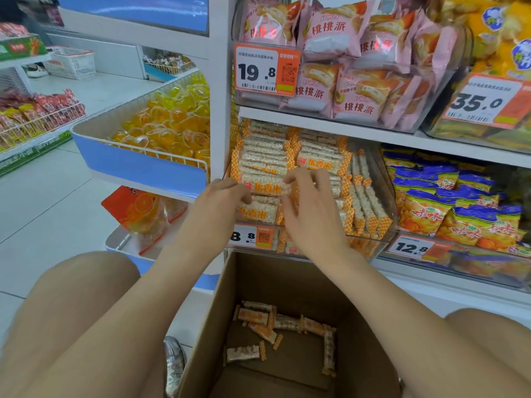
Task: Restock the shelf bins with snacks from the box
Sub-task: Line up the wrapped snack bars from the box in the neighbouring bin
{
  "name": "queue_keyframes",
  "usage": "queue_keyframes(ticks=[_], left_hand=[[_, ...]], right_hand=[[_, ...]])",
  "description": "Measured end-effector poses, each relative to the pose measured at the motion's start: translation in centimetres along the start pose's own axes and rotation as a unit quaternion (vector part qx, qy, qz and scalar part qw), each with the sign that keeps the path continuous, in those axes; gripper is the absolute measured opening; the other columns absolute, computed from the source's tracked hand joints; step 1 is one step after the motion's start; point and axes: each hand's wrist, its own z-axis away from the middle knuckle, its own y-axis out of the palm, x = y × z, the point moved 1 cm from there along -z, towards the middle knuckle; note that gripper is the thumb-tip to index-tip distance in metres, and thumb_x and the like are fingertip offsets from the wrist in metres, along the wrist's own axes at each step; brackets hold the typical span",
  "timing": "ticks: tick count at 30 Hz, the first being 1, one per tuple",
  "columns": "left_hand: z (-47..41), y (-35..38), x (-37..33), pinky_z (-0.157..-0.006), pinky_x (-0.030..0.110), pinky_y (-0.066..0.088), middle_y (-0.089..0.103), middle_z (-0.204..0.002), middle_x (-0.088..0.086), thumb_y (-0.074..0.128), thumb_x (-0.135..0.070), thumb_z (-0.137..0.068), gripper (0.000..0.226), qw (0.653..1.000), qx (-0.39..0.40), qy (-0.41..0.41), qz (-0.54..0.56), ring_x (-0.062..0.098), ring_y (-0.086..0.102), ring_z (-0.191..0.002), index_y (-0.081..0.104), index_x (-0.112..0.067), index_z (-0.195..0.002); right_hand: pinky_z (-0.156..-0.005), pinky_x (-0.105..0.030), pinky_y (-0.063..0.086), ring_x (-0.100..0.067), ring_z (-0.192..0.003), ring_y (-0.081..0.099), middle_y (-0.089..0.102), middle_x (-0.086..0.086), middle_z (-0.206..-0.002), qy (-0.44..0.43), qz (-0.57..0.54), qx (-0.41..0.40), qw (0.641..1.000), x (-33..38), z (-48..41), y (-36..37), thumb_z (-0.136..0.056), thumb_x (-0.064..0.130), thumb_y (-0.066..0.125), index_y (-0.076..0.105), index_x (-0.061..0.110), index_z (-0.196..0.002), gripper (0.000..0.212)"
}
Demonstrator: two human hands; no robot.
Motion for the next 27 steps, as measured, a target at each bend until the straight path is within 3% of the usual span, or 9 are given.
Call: queue_keyframes(ticks=[3,8,12,16,19,22,27], left_hand=[[0.0,-0.3,0.1,-0.082,0.051,0.052,0.071,-0.102,-0.001,0.084,0.005,-0.076,0.035,1.0,0.002,0.007,-0.008,0.027,0.055,-0.1,0.075,-0.018,-0.1],[0.2,-1.1,0.4,-0.091,0.044,0.043,0.068,-0.112,-0.005,0.086,-0.015,-0.082,0.027,1.0,-0.027,0.003,0.001,0.023,0.052,-0.111,0.075,-0.023,-0.105],[-0.1,-0.8,0.0,-0.102,0.046,0.042,0.053,-0.132,-0.002,0.085,-0.024,-0.084,0.042,0.999,-0.046,-0.008,0.015,0.024,0.045,-0.127,0.066,-0.025,-0.121],[-0.1,0.2,-0.2,-0.113,0.056,0.032,0.035,-0.161,-0.003,0.075,-0.039,-0.09,0.067,0.999,0.011,0.001,-0.031,0.027,0.022,-0.152,0.047,-0.029,-0.149],[0.1,0.6,-0.2,-0.115,0.057,0.029,0.035,-0.162,-0.005,0.068,-0.045,-0.092,0.067,0.998,0.024,0.01,-0.065,0.026,0.018,-0.156,0.043,-0.028,-0.152],[0.2,1.0,0.0,-0.118,0.058,0.027,0.028,-0.168,-0.004,0.064,-0.043,-0.097,0.064,0.997,0.054,0.01,-0.06,0.027,0.009,-0.16,0.038,-0.029,-0.154],[0.6,1.3,0.0,-0.124,0.061,0.008,0.009,-0.174,-0.004,0.062,-0.031,-0.097,0.067,0.998,0.063,0.014,-0.03,0.025,-0.009,-0.162,0.031,-0.03,-0.156]], right_hand=[[-0.074,-0.019,0.046,-0.003,-0.069,0.052,0.043,-0.002,-0.128,0.006,-0.019,-0.014,1.0,-0.7,-0.4,0.2,-0.106,0.019,0.059,0.058,0.025,-0.136,0.031],[-0.082,-0.005,0.04,0.003,-0.075,0.054,0.047,0.004,-0.126,0.015,-0.046,0.008,0.999,-1.2,-1.3,0.8,-0.106,0.022,0.06,0.066,0.024,-0.136,0.03],[-0.088,-0.014,0.042,-0.007,-0.086,0.054,0.044,0.002,-0.124,-0.006,-0.022,0.003,1.0,-0.8,-1.8,1.3,-0.105,0.024,0.062,0.068,0.024,-0.135,0.03],[-0.094,-0.022,0.043,-0.014,-0.109,0.053,0.043,0.001,-0.123,-0.011,-0.016,0.027,0.999,-1.0,-2.3,1.6,-0.103,0.026,0.065,0.07,0.027,-0.132,0.03],[-0.102,-0.024,0.041,-0.015,-0.117,0.051,0.046,0.003,-0.12,-0.005,-0.008,0.043,0.999,-1.3,-2.5,1.4,-0.1,0.029,0.067,0.071,0.029,-0.129,0.029],[-0.104,-0.031,0.047,-0.016,-0.113,0.054,0.048,0.003,-0.116,-0.015,0.004,0.051,0.999,-1.4,-2.5,1.2,-0.102,0.029,0.064,0.071,0.028,-0.131,0.03],[-0.101,-0.038,0.048,-0.02,-0.119,0.052,0.049,-0.002,-0.128,-0.027,0.016,0.029,0.999,-0.9,-1.5,0.5,-0.105,0.035,0.056,0.06,0.025,-0.145,0.041]])
